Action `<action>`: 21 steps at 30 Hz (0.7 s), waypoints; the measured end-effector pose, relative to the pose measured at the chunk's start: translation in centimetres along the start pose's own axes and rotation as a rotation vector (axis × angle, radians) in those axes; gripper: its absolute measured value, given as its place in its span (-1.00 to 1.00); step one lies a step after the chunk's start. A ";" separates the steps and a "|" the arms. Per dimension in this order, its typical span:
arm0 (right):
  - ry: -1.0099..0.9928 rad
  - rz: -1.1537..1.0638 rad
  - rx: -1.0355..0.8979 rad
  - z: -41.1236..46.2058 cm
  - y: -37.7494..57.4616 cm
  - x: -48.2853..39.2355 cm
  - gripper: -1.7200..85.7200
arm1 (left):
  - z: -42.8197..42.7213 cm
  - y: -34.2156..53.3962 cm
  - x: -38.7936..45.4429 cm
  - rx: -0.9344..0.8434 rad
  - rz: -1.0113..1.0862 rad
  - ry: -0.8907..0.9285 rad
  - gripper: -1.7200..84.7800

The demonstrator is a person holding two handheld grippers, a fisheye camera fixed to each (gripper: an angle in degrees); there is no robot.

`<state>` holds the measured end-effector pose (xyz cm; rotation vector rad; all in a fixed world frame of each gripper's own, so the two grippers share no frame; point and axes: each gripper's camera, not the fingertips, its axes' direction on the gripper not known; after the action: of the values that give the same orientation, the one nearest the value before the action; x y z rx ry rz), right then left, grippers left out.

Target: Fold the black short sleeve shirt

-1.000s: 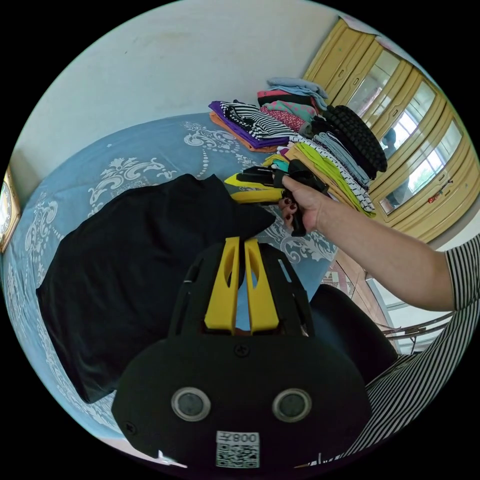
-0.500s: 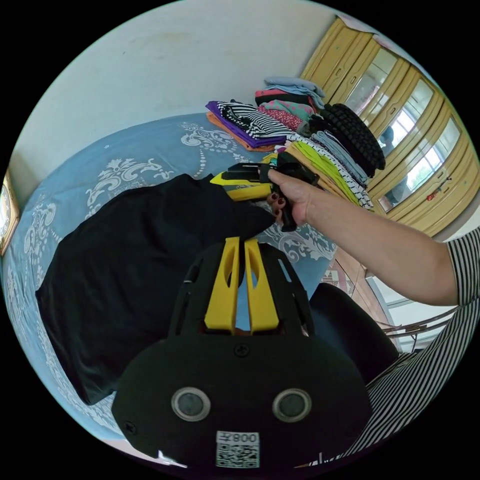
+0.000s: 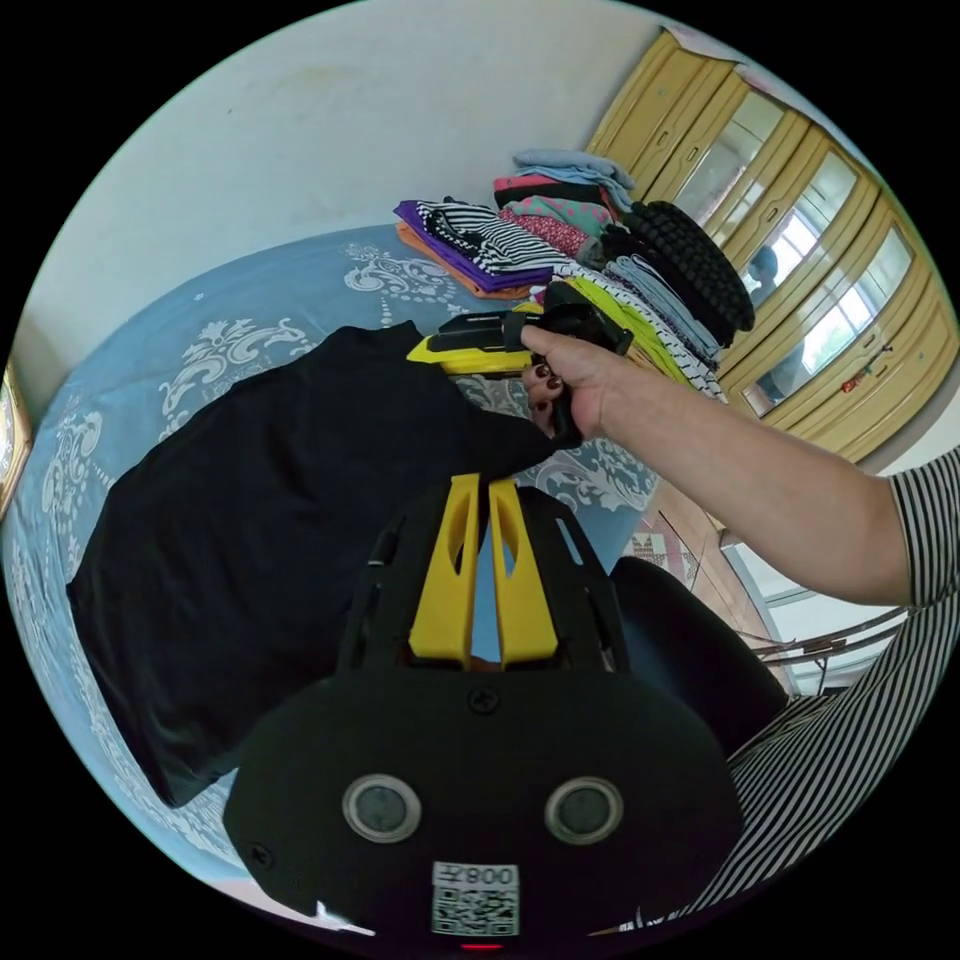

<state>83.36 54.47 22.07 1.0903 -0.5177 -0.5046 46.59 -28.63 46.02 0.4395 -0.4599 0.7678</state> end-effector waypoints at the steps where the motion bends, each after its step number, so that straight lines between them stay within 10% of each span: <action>1: -0.001 -0.014 0.001 0.0 -0.9 -1.8 -0.93 | -1.3 0.7 -0.8 0.017 -0.010 0.002 -0.92; 21: 0.028 -0.391 -0.287 24.4 -15.2 -42.5 -0.93 | -29.5 29.0 -28.5 0.546 -0.715 0.198 -0.93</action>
<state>33.41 58.16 11.03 0.9209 -0.1957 -0.8760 13.93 -10.16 12.59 0.9611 0.1165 0.2188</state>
